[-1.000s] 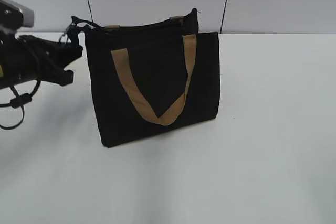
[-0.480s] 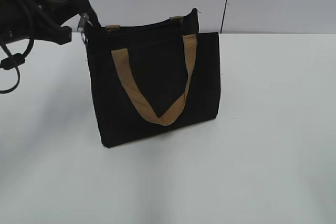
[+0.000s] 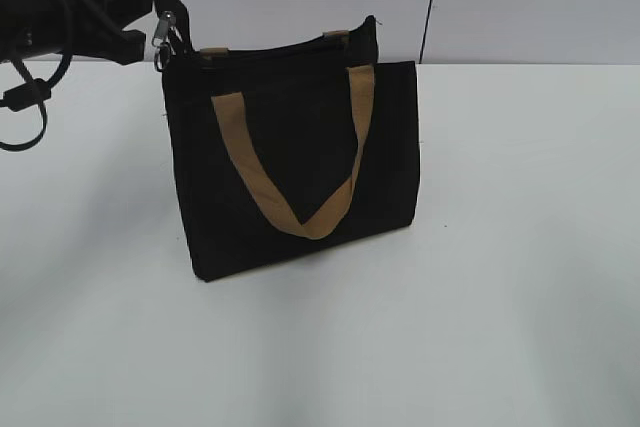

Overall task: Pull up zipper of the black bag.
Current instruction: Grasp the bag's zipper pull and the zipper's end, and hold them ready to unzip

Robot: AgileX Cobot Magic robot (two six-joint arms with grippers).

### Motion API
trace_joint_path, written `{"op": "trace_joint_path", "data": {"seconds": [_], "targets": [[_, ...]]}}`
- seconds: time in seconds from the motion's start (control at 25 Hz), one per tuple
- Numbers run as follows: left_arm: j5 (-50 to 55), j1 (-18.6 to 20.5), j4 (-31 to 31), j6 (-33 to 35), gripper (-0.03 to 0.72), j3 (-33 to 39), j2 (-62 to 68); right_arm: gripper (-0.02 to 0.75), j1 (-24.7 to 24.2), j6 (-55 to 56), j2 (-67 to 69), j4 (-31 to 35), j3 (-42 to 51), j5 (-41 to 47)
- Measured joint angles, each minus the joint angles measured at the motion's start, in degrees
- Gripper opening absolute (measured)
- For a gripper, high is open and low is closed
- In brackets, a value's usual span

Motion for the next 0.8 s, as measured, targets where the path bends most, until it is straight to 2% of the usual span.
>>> {"op": "trace_joint_path", "data": {"seconds": [0.2, 0.32, 0.48, 0.6, 0.8], "targets": [[3.2, 0.0, 0.0, 0.0, 0.01, 0.0, -0.1, 0.594, 0.0, -15.8, 16.8, 14.3, -2.3, -9.5], [3.8, 0.0, 0.0, -0.1, 0.01, 0.0, -0.4, 0.594, 0.2, -27.3, 27.3, 24.5, -4.9, -11.8], [4.8, 0.0, -0.1, -3.8, 0.01, 0.0, -0.8, 0.594, 4.5, -40.5, 40.5, 35.4, -9.5, -14.4], [6.0, 0.0, -0.1, -6.7, 0.01, 0.0, -0.8, 0.594, 9.8, -46.8, 49.4, 39.7, -14.6, -17.0], [8.3, 0.0, -0.1, -8.8, 0.01, 0.0, -0.8, 0.594, 17.8, -50.4, 63.2, 41.4, -24.6, -19.2]]}}
